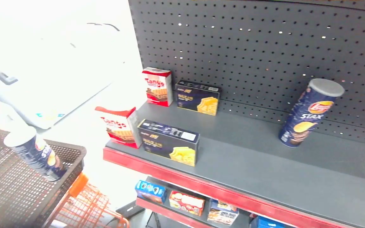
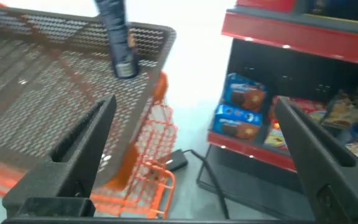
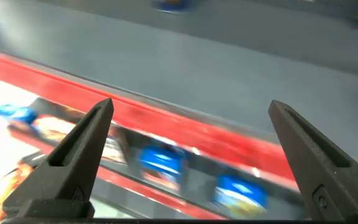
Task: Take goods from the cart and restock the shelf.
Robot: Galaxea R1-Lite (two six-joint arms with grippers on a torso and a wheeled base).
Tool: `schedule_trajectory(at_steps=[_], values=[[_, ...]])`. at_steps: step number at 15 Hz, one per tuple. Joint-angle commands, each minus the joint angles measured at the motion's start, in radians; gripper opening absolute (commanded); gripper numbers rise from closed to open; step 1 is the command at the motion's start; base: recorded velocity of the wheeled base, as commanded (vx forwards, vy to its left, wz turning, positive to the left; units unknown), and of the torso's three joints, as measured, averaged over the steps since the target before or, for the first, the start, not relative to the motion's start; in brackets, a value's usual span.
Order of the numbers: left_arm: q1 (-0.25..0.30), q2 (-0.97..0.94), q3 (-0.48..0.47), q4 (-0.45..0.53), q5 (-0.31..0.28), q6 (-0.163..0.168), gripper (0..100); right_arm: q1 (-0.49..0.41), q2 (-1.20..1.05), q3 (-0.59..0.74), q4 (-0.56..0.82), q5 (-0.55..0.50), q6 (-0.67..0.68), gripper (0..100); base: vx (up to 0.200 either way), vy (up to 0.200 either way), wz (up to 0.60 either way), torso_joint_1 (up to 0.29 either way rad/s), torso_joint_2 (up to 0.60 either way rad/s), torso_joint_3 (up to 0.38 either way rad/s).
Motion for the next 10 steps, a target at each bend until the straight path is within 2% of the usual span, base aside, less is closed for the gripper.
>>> schedule_trajectory(at_steps=[1, 10], values=[[0.000, 0.001, 0.000, 0.000, 0.000, 0.000, 100, 0.000, 0.000, 0.000, -0.001, 0.000, 0.000, 100, 0.000, 0.000, 0.00, 0.000, 0.00, 0.000], [0.000, 0.001, 0.000, 0.000, -0.006, 0.004, 100, 0.000, 0.000, 0.000, -0.001, 0.002, 0.000, 100, 0.000, 0.000, 0.00, 0.000, 0.00, 0.000]])
